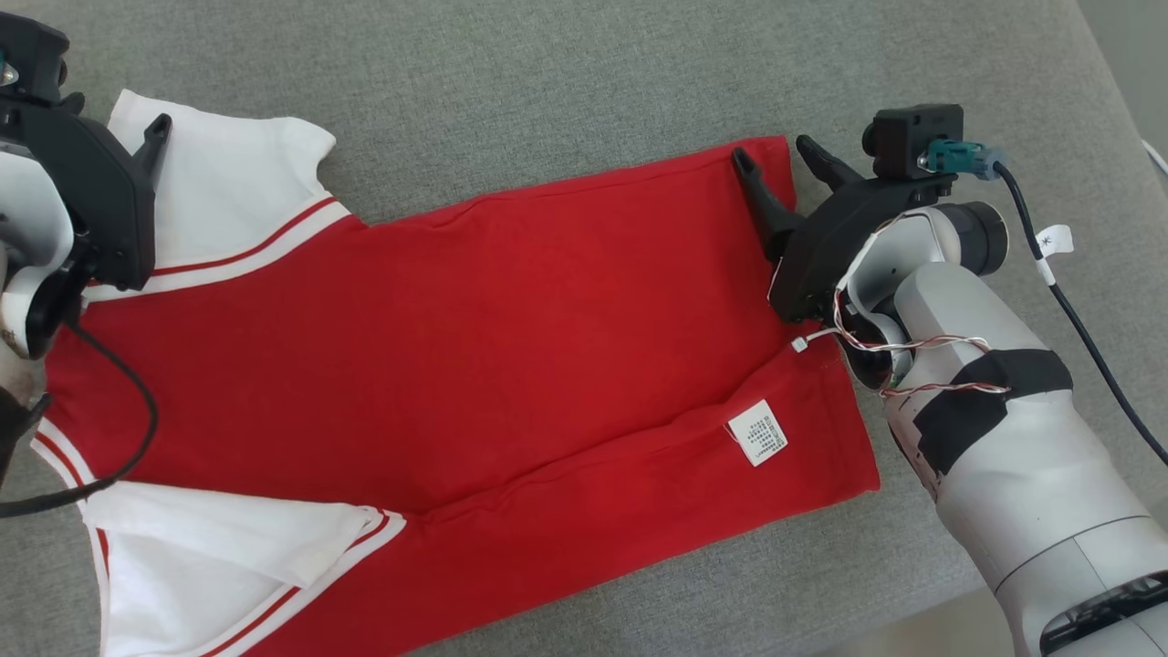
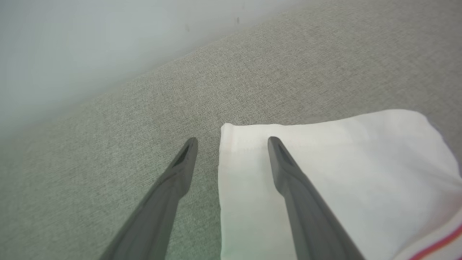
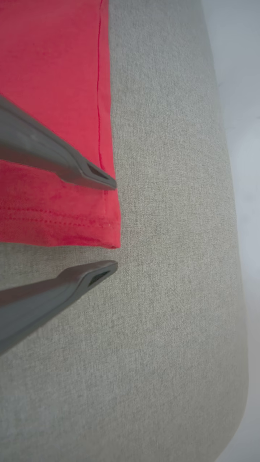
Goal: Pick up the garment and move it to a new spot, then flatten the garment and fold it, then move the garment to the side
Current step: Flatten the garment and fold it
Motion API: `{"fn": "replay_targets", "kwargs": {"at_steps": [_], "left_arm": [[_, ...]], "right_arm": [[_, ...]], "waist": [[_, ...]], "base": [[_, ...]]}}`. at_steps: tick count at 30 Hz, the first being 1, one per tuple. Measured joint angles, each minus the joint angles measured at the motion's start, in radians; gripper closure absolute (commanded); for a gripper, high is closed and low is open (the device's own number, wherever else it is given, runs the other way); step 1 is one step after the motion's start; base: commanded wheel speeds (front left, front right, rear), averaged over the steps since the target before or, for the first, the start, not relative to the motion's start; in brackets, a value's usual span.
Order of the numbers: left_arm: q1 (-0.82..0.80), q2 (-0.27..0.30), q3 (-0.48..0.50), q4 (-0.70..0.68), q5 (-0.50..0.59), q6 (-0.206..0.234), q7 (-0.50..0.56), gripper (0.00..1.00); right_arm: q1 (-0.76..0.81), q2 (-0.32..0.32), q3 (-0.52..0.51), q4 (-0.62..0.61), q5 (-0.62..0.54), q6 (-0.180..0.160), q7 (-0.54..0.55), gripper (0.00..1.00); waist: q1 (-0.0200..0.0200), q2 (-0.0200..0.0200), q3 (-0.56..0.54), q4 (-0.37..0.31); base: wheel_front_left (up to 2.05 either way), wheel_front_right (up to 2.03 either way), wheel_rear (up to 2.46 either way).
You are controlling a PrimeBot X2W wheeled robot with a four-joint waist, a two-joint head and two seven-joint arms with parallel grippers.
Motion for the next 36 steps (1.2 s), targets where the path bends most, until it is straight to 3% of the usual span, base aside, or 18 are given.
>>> {"fn": "replay_targets", "kwargs": {"at_steps": [12, 13, 14, 20, 29, 36], "left_arm": [[-0.051, -0.003, -0.059, 0.071, -0.048, 0.0, -0.017, 0.0], [-0.054, -0.006, -0.065, 0.077, -0.05, 0.0, -0.013, 0.53], [-0.057, -0.008, -0.073, 0.08, -0.051, 0.0, -0.012, 1.0], [-0.062, -0.016, -0.089, 0.103, -0.076, 0.0, -0.029, 1.0], [-0.056, -0.042, -0.094, 0.11, -0.113, 0.0, -0.17, 1.0], [0.015, -0.054, -0.087, 0.031, -0.147, 0.0, -0.317, 1.0]], "right_arm": [[-0.046, 0.005, 0.079, 0.04, 0.057, 0.0, -0.016, 0.0], [-0.05, 0.005, 0.085, 0.043, 0.062, 0.0, -0.016, 0.56], [-0.052, 0.004, 0.09, 0.044, 0.065, 0.0, -0.017, 0.98], [-0.07, 0.001, 0.112, 0.068, 0.08, 0.0, -0.039, 1.0], [-0.08, -0.015, 0.131, 0.11, 0.091, 0.0, -0.117, 1.0], [-0.026, -0.053, 0.148, 0.102, 0.114, 0.0, -0.2, 1.0]], "waist": [[0.0, 0.0, 0.026, -0.01], [0.0, 0.0, 0.028, -0.011], [-0.0001, 0.0, 0.029, -0.011], [-0.0001, 0.0, 0.029, -0.006], [0.0, 0.0, -0.008, 0.02], [-0.0001, -0.0001, -0.068, 0.051]], "base": [[0.0, 0.0, 0.0], [0.0, 0.0, 0.0], [0.0, 0.0, 0.0], [0.0, 0.0, 0.0], [0.0, 0.0, 0.0], [0.0, 0.0, 0.0]]}}
